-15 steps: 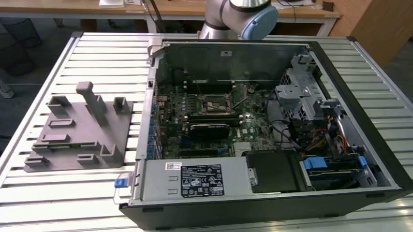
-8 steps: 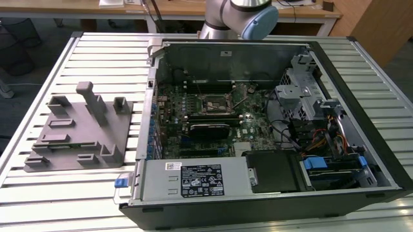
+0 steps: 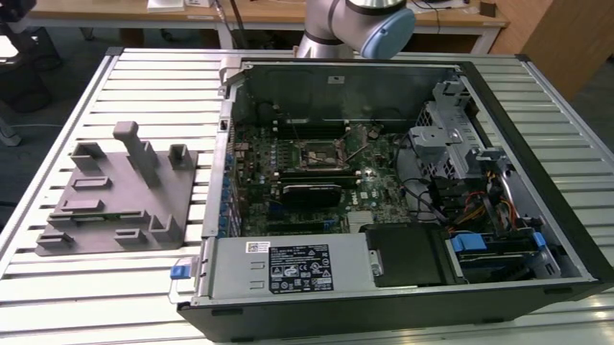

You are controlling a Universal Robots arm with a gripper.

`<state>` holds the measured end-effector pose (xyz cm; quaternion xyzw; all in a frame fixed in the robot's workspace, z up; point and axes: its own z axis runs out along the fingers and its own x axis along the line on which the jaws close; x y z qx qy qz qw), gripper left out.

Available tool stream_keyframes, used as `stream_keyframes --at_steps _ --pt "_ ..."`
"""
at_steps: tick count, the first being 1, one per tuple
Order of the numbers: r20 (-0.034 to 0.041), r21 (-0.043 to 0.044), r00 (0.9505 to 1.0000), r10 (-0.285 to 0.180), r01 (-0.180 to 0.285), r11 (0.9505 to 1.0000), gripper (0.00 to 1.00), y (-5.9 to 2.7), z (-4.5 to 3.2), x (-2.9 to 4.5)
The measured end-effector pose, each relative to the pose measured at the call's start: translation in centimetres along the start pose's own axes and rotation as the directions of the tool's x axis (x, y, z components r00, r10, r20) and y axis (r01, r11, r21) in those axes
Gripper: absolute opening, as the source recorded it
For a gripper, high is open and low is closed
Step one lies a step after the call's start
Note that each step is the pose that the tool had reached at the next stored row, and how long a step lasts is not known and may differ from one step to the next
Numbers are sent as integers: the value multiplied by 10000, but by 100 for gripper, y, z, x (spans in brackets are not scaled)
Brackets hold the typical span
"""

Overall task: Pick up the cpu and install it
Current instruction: 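Pick up the cpu and move it towards the insertion slot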

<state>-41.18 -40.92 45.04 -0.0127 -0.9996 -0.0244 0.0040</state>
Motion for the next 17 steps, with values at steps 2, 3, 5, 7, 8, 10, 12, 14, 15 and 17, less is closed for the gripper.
stream_keyframes --at_steps 2,3,5,7,8,10,12,14,15,17 --pt "1 -1 10000 -1 1 10000 54 1 19 -94" --pt "0 -1 10000 0 0 10000 54 2 26 -139" --pt "0 0 10000 -1 1 10000 54 3 42 -230" --pt "1 -1 10000 0 0 10000 54 5 60 -319" --pt "1 0 10000 -1 1 10000 54 6 69 -369" --pt "2 -1 10000 0 0 10000 54 8 84 -459" --pt "0 0 10000 0 0 10000 54 9 97 -547" --pt "3 -1 10000 0 0 10000 54 11 112 -639" --pt "3 0 10000 0 0 10000 54 12 118 -683" --pt "5 -1 10000 0 0 10000 54 13 132 -777"
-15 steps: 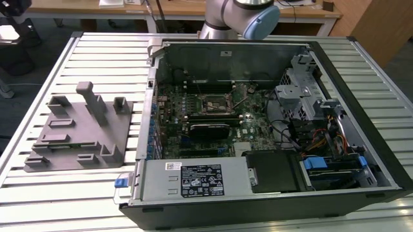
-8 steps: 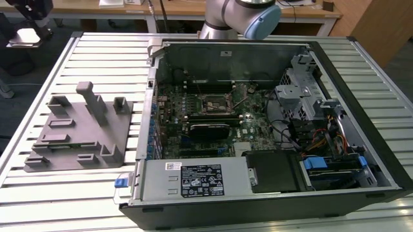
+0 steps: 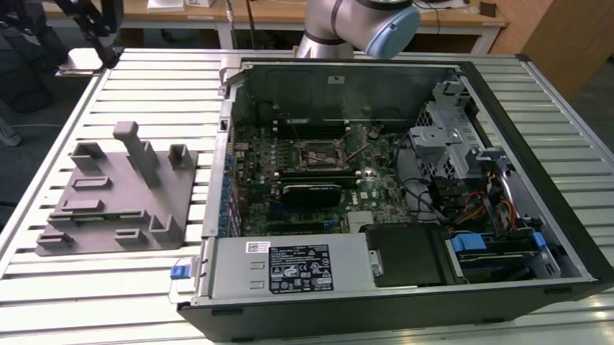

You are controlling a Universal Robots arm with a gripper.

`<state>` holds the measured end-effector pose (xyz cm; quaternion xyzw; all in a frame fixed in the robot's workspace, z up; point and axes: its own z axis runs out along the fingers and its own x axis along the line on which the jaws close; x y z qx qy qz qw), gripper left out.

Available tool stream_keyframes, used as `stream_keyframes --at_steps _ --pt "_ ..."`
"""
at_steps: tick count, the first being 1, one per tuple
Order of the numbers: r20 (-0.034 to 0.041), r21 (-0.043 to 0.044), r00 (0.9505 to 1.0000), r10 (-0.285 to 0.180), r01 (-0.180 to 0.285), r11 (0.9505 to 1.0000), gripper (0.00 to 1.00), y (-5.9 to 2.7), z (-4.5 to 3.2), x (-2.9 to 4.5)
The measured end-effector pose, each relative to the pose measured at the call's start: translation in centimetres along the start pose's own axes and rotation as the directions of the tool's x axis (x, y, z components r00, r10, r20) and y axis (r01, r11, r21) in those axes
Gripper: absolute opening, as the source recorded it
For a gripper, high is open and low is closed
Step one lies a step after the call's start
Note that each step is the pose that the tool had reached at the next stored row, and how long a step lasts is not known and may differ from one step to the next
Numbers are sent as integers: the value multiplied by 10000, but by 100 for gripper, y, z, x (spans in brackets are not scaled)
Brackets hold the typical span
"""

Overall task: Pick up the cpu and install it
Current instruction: 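Pick up the cpu and move it towards the insertion slot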

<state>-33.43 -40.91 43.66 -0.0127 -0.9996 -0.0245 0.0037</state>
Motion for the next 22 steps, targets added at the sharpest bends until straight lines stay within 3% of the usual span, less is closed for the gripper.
stream_keyframes --at_steps 15,16,22 --pt "4 1 10000 -1 1 10000 54 13 60 -644" --pt "6 0 10000 -1 1 10000 54 15 69 -725" --pt "6 -1 10000 0 0 10000 54 20 92 -988"
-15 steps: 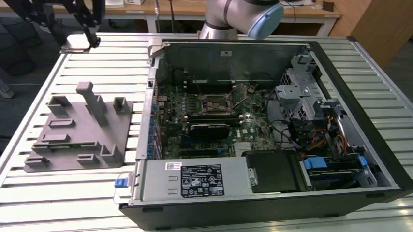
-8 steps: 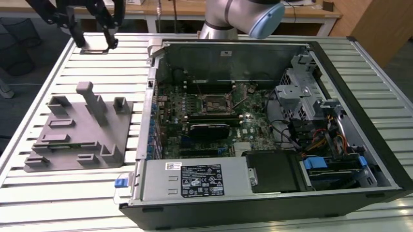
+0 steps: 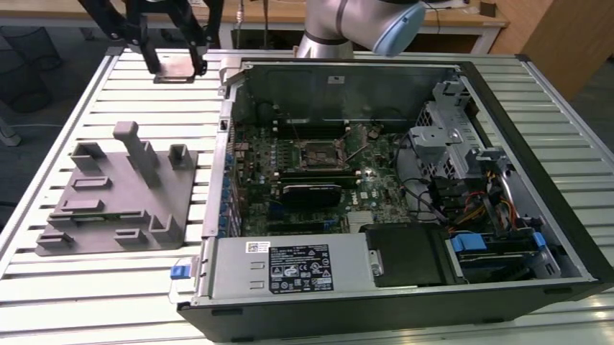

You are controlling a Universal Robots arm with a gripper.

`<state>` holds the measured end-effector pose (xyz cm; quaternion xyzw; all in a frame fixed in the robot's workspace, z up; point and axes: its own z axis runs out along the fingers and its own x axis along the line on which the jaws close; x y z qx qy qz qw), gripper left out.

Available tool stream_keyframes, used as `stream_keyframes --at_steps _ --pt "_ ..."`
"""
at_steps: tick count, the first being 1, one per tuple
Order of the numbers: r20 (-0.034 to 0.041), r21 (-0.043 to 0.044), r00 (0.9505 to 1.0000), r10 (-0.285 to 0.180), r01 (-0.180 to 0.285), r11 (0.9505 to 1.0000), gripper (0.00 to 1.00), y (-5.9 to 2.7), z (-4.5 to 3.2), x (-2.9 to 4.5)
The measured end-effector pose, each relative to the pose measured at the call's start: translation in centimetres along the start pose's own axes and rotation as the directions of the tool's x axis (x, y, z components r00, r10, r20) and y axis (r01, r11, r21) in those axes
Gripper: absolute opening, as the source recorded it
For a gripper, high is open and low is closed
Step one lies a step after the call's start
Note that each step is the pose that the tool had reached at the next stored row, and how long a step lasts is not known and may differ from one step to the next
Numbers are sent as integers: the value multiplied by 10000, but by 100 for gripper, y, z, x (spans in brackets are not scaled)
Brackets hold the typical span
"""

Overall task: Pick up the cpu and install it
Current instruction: 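Pick up the cpu and move it towards the insertion slot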

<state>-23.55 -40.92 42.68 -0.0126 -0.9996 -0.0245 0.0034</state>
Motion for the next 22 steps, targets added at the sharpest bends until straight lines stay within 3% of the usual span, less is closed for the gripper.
stream_keyframes --at_steps 12,13,22 --pt "-1 0 10000 0 0 10000 54 12 41 -538" --pt "-1 2 10000 -1 1 10000 54 14 52 -678" --pt "-1 1 10000 -1 1 10000 54 23 84 -972"
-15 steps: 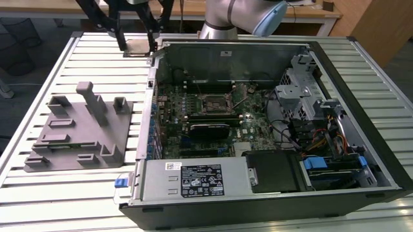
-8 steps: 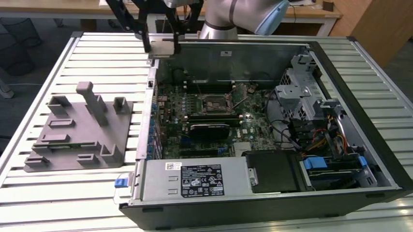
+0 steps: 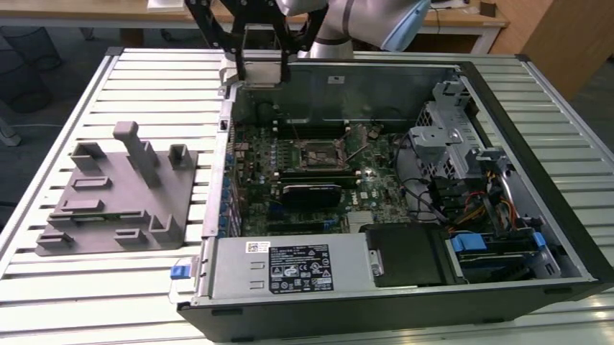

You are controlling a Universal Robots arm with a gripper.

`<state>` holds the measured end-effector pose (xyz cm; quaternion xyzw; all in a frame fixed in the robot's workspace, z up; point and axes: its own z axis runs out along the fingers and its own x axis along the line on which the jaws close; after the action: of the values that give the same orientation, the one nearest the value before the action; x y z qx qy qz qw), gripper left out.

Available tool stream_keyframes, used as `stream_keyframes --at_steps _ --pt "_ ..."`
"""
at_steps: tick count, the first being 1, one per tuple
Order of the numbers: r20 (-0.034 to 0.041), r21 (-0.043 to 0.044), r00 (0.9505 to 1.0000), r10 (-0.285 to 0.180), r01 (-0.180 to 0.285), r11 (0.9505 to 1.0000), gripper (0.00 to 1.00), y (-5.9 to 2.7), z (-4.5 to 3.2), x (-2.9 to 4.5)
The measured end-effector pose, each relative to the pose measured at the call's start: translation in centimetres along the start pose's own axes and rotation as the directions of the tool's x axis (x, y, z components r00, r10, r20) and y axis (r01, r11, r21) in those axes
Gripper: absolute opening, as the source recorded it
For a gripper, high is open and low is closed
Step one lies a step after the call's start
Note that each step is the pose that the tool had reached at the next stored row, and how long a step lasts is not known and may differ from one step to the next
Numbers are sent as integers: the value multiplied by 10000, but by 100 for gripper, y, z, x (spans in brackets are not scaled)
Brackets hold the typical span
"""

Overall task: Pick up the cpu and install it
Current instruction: 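Pick up the cpu and move it towards the insertion slot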

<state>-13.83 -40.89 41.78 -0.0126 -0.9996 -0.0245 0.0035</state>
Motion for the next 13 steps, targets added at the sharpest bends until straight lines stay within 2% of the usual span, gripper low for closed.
stream_keyframes --at_steps 6,13 --pt "0 -1 10000 0 0 10000 54 5 14 -117" --pt "0 0 10000 0 0 10000 54 12 24 -182"
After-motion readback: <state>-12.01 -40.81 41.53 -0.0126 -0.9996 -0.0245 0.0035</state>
